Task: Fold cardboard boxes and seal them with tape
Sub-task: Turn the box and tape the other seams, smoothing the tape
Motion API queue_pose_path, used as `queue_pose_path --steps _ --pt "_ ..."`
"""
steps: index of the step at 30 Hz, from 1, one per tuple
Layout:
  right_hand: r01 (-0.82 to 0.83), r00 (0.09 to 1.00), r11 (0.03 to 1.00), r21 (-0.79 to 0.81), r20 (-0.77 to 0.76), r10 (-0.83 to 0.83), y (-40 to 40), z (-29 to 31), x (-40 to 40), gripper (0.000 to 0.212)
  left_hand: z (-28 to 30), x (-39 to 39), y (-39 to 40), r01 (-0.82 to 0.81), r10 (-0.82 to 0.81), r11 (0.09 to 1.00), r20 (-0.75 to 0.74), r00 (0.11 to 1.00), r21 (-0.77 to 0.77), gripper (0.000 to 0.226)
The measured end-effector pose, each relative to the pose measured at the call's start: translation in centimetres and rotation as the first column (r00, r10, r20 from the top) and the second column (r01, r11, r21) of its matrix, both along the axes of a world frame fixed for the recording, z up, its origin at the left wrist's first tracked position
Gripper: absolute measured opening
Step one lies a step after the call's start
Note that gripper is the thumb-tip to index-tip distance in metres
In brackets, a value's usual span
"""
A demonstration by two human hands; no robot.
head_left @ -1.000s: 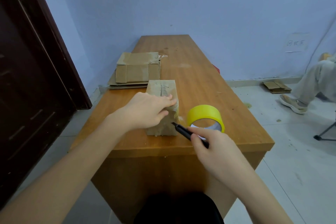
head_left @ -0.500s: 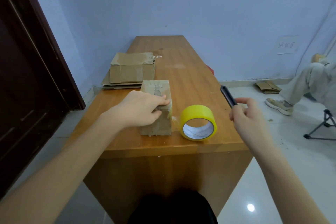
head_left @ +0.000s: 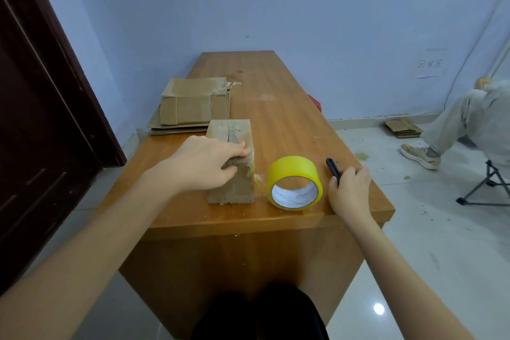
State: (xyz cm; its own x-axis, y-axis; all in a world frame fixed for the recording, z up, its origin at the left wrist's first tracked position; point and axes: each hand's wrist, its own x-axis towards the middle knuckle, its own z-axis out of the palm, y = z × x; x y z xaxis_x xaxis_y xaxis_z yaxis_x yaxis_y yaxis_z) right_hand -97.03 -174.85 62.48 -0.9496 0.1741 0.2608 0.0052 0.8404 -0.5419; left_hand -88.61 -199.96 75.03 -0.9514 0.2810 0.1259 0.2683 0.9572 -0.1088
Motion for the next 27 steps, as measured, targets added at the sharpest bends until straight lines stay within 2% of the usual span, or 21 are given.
queue_pose_path --steps 4,7,9,11,13,15,17,19,20,23,27 --pt "0.021 0.999 0.992 0.126 0.039 -0.026 -0.3 -0.7 -0.2 0.020 -0.1 0.0 0.1 -0.011 0.011 1.000 -0.015 1.000 0.002 0.048" --pt "0.021 0.999 0.990 0.137 0.040 -0.027 -0.6 -0.2 0.0 0.028 -0.2 0.0 0.1 -0.010 0.010 1.000 -0.033 0.999 -0.001 0.048" --pt "-0.001 1.000 0.996 0.095 -0.013 0.002 -0.9 1.8 0.3 0.038 -0.3 0.0 0.0 -0.001 0.001 1.000 -0.039 0.999 0.002 0.048" --pt "-0.124 0.985 0.992 0.033 -0.119 0.127 -1.9 5.0 1.0 0.040 -0.5 -0.1 -0.1 0.006 -0.005 1.000 -0.047 0.999 0.011 0.048" --pt "-0.297 0.945 0.955 -0.008 -0.146 0.292 -3.4 8.7 1.9 0.036 -0.5 -0.3 -0.2 0.004 -0.003 1.000 -0.055 0.998 0.010 0.048" --pt "-0.464 0.880 0.877 0.127 -0.045 0.472 -5.4 11.4 2.4 0.033 -0.7 -0.3 -0.2 -0.006 0.006 1.000 -0.059 0.998 0.004 0.048" --pt "-0.623 0.782 0.723 0.300 0.243 0.573 -7.5 12.8 2.3 0.034 -0.7 -0.3 -0.3 -0.001 0.002 1.000 -0.068 0.998 0.006 0.048" --pt "-0.714 0.683 0.610 0.343 0.531 0.502 -9.1 13.1 1.6 0.039 -0.7 -0.4 -0.5 0.007 -0.006 1.000 -0.073 0.997 0.015 0.048" --pt "-0.728 0.655 0.594 0.343 0.604 0.453 -9.6 13.1 1.2 0.042 -0.7 -0.4 -0.6 0.004 -0.002 1.000 -0.070 0.998 0.019 0.048" --pt "-0.751 0.619 0.578 0.318 0.644 0.450 -10.2 12.8 0.3 0.035 -0.7 -0.4 -0.6 0.004 -0.002 1.000 -0.071 0.997 0.022 0.047" --pt "-0.772 0.509 0.631 0.072 0.663 0.548 -9.5 11.8 0.0 0.023 -0.6 0.0 -0.3 0.025 -0.019 0.998 -0.110 0.994 0.051 0.048"
